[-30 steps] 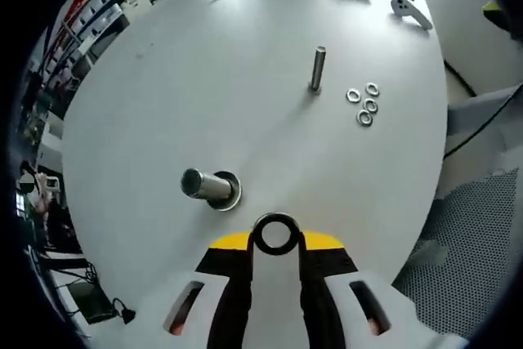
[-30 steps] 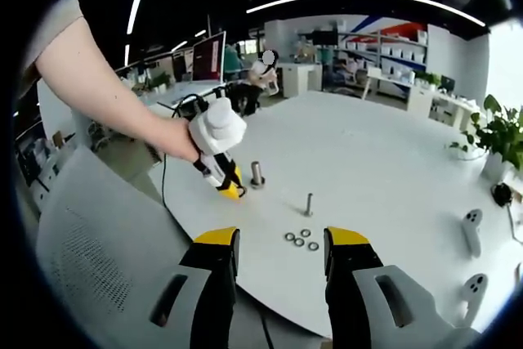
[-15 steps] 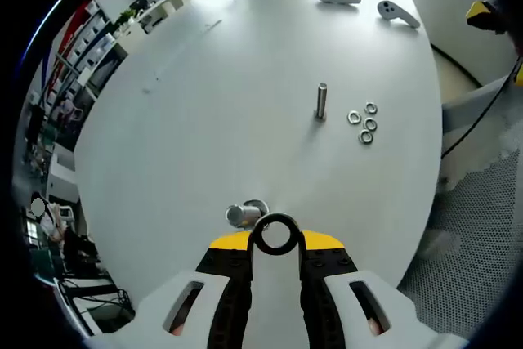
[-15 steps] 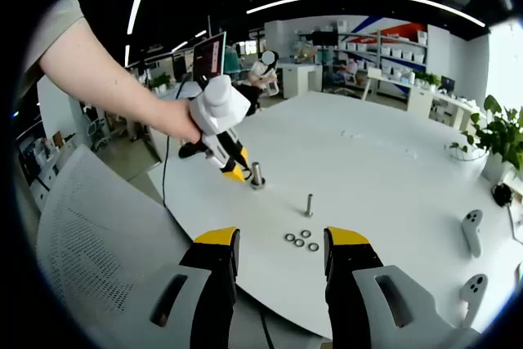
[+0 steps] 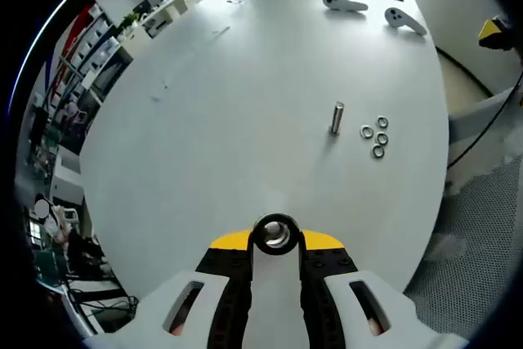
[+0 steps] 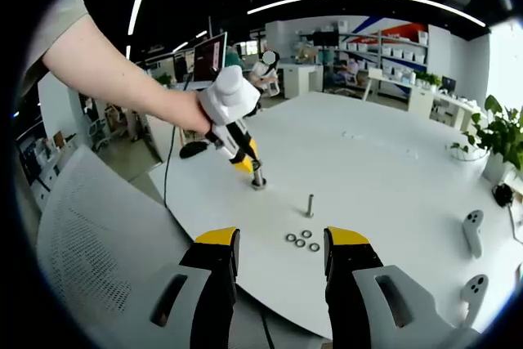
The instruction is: Place the washer onto the threaded stud by aligning its center hole with the stud, sliding it down to the base, and recovering from edge contact or off-axis alignment until the washer reaches the visible bottom stop.
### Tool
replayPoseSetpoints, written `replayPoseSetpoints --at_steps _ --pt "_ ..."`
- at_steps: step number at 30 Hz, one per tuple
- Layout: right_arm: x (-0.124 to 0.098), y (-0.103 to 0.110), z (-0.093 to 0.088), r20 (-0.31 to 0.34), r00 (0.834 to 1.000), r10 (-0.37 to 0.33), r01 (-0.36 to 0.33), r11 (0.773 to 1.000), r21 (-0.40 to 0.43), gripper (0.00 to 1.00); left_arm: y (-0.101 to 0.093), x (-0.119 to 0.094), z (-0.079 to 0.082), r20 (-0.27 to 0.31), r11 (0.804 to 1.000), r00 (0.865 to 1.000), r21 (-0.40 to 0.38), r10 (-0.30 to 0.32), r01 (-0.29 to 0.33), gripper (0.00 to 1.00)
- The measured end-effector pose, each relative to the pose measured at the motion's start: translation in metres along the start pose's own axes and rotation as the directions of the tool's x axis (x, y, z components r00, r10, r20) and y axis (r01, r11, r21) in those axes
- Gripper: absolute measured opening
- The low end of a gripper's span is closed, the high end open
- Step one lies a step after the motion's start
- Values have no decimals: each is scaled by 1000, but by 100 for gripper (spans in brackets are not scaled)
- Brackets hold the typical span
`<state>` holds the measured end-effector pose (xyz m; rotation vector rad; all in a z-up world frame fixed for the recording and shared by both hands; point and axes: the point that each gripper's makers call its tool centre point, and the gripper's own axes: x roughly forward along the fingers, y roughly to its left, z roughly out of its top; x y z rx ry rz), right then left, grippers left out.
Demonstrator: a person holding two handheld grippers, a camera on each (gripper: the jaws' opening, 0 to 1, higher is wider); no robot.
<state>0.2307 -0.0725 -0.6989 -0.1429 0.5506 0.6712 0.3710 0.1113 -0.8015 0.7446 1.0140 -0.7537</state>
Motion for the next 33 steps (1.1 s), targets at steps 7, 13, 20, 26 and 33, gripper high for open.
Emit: replayPoseSetpoints --at_steps 7,13,20,26,33 --pt "0 0 0 1 1000 0 0 1000 0 43 8 5 -2 -21 1000 1000 -11 7 -7 19" --pt "0 0 0 2 1000 0 0 1000 0 43 8 10 -5 -42 1000 999 3 2 -2 19" --pt "0 0 0 1 1000 0 0 1000 0 43 8 17 -7 -59 1000 998 22 -3 4 19" --pt "0 0 0 -2 1000 -1 1 1000 0 43 8 24 -9 -66 1000 998 16 -13 14 19" --pt "0 0 -1 -4 1000 -1 1 1000 0 43 5 33 -12 -81 1000 996 -3 -28 27 19"
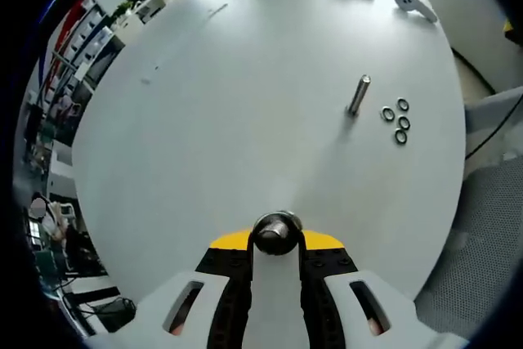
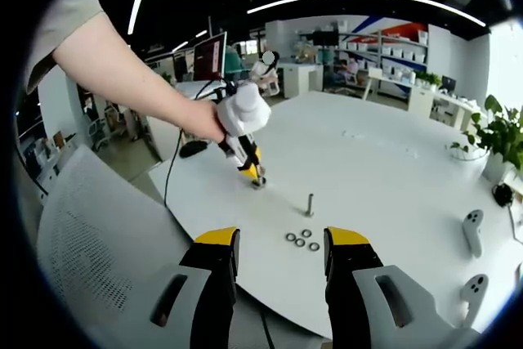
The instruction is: Place the washer onto the threaded stud by aligning its center hole with the stud, sliding it down to the base, and recovering from edge contact or off-axis alignment until the washer reaches the visible bottom stop.
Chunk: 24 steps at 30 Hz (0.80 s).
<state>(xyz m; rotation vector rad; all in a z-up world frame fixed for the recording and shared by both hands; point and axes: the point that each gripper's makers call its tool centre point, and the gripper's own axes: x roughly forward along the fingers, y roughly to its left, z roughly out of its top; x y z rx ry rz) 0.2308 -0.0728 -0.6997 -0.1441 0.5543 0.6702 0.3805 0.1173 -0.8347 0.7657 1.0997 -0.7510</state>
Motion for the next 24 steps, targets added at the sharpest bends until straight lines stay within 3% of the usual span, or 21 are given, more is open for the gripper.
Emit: replayPoseSetpoints --at_steps 9,24 --pt "-1 -2 0 -1 1000 -8 8 1000 -1 43 -5 13 -2 -6 1000 1000 -25 -10 10 19" --pt "0 -1 -3 -16 1000 -9 9 1000 -7 43 -10 13 -1 28 998 1000 -60 -11 13 20"
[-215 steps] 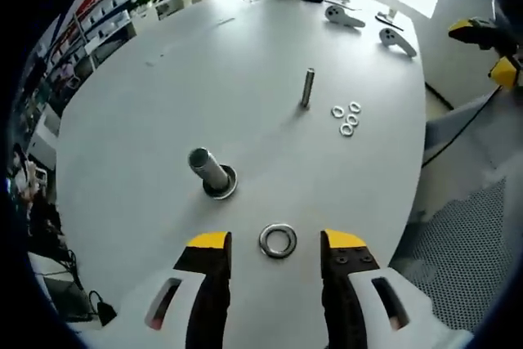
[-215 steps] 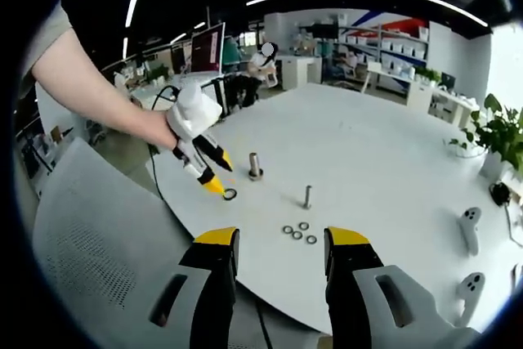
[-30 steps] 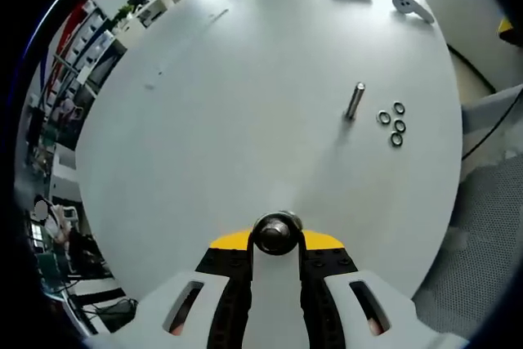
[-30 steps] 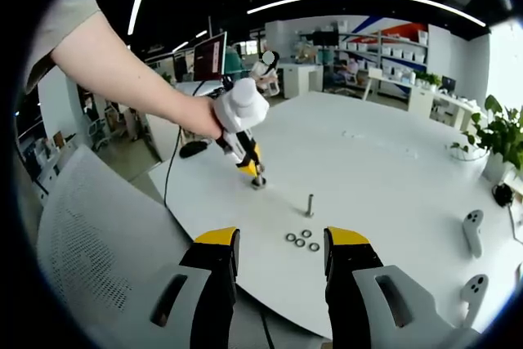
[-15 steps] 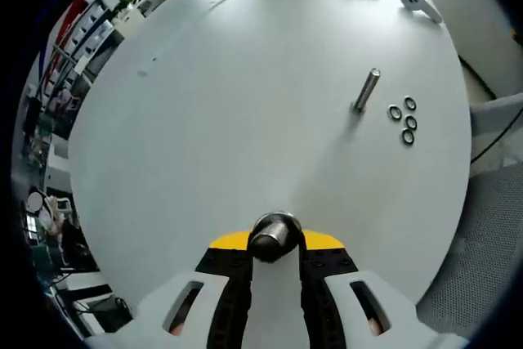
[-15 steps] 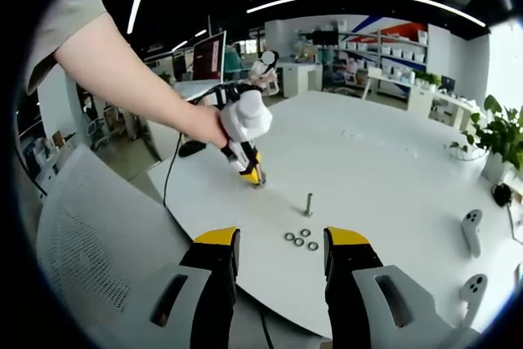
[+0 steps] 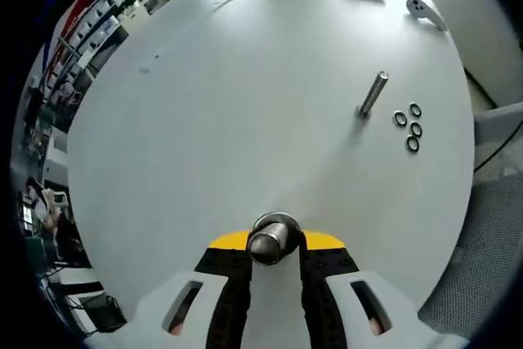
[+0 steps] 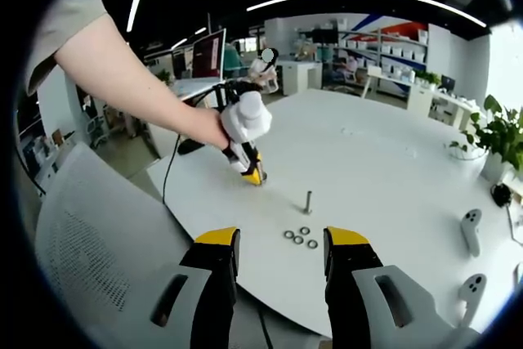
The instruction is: Place the washer onto the threaded stud by aligning its center hole with the stud, sliding it down to the base, and recovering from edge contact or off-axis alignment until the washer reaches the visible bottom stop.
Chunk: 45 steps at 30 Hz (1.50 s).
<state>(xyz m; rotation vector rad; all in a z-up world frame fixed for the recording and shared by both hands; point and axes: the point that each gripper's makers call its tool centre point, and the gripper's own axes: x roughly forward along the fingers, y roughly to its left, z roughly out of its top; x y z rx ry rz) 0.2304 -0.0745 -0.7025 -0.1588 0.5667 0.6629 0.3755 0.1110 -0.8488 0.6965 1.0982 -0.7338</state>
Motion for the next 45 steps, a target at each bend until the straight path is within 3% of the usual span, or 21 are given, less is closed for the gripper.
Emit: replayPoseSetpoints --at_steps 4,7,16,19,22,28,33,45 --pt "0 -1 0 -2 1000 -5 5 1000 -2 43 1 -1 2 23 1000 1000 0 18 -18 23" --pt "0 -1 -1 -8 1000 -5 5 1000 -3 43 1 -1 1 30 1000 999 -8 27 -27 32" --pt "1 -4 -2 -13 1000 -18 18 1000 -10 44 6 -22 -4 100 997 994 -61 50 -44 32" --pt "0 -5 -3 -19 1000 -24 24 1000 -10 44 12 -36 -3 154 993 986 -112 67 -50 33" --pt "1 -6 -4 -26 999 -31 31 999 -11 44 14 -51 3 227 987 970 -150 83 -49 34" --pt "0 -10 -6 -29 998 -52 52 999 2 44 12 -83 0 313 984 944 -169 105 -53 35" --pt "0 -11 -11 -54 997 -61 62 998 10 44 13 -112 -4 406 976 901 -205 154 -74 35" --pt "-2 -16 -13 -66 993 -93 96 994 44 45 7 -154 -29 533 963 829 -269 172 -27 37"
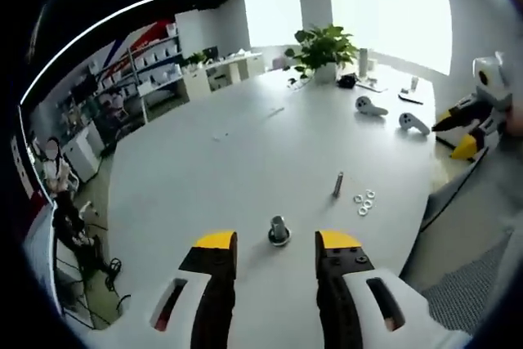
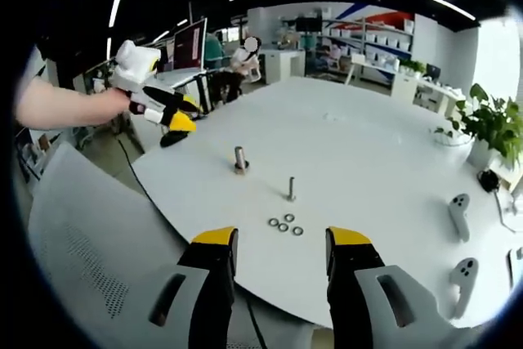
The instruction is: Place the washer onto the threaded stud by aligning its center hole with the stud, sliding it down to the base, and recovering from edge contact or off-axis alignment until the washer reaches the visible bottom stop.
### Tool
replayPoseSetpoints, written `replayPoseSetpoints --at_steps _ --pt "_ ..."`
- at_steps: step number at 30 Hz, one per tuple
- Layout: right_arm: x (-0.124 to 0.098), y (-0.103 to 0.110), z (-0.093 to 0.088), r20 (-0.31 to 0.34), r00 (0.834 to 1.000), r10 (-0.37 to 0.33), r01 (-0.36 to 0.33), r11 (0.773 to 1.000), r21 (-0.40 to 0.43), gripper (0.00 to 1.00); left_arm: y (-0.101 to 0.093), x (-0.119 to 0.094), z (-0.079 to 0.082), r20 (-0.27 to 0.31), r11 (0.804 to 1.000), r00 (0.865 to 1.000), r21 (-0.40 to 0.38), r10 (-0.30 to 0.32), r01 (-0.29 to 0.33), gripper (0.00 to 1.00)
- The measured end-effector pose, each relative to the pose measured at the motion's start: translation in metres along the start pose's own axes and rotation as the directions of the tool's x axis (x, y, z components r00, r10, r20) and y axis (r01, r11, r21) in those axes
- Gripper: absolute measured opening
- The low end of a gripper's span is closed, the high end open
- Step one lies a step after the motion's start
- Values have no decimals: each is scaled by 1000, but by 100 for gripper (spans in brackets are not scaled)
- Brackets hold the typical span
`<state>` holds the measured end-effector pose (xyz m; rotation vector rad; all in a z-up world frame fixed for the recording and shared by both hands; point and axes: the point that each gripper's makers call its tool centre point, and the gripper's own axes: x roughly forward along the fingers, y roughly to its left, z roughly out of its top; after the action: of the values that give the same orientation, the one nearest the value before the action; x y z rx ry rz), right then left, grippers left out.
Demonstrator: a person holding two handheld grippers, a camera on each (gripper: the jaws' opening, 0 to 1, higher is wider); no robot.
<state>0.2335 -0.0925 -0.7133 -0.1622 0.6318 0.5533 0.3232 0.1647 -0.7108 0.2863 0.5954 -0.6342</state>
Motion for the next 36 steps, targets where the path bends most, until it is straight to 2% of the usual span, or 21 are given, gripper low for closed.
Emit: replayPoseSetpoints --at_steps 2,8,11,12,13,15,18,24,26,27,29,31,33,36 --pt "1 -1 -2 -11 1000 -3 3 1000 5 47 -2 -11 1 33 998 999 -60 0 2 38" --pt "2 -2 -8 -42 999 -16 16 1000 -1 47 -21 -38 -7 52 997 998 -73 -23 27 39" --pt "2 -2 -9 -50 999 -18 19 1000 9 47 -24 -50 -12 64 999 998 -40 -16 18 39" --pt "2 -2 -9 -45 999 -15 16 1000 19 47 -23 -52 -13 73 998 997 -58 -19 23 40" --pt "2 -2 -8 -41 999 -18 18 1000 21 47 -24 -57 -15 79 993 997 -114 -19 28 40" --pt "2 -4 -9 -47 999 -22 23 999 22 46 -26 -63 -15 87 993 996 -109 -24 33 40" --pt "2 -4 -9 -48 999 -23 24 999 25 46 -30 -68 -16 91 995 996 -96 -26 35 40" --pt "-1 -6 -3 -16 999 -33 34 998 53 46 -58 -78 -14 124 989 990 -122 -72 87 42" --pt "0 -6 -5 -23 999 -30 31 998 53 46 -63 -81 -23 88 992 994 -96 -71 80 43" --pt "1 -5 -7 -32 999 -28 30 998 51 46 -65 -82 -24 94 992 993 -101 -72 82 43" --pt "2 -3 -8 -42 999 -20 22 998 53 46 -77 -84 -22 132 977 986 -170 -105 126 43" --pt "2 -5 -8 -39 999 -25 27 998 50 45 -84 -84 -25 118 980 986 -148 -113 130 42" --pt "1 -6 -9 -42 999 -26 29 998 62 45 -86 -81 -27 104 991 989 -75 -104 112 42" --pt "1 -5 -11 -52 998 -29 32 998 58 45 -88 -83 -22 124 990 986 -73 -114 124 42"
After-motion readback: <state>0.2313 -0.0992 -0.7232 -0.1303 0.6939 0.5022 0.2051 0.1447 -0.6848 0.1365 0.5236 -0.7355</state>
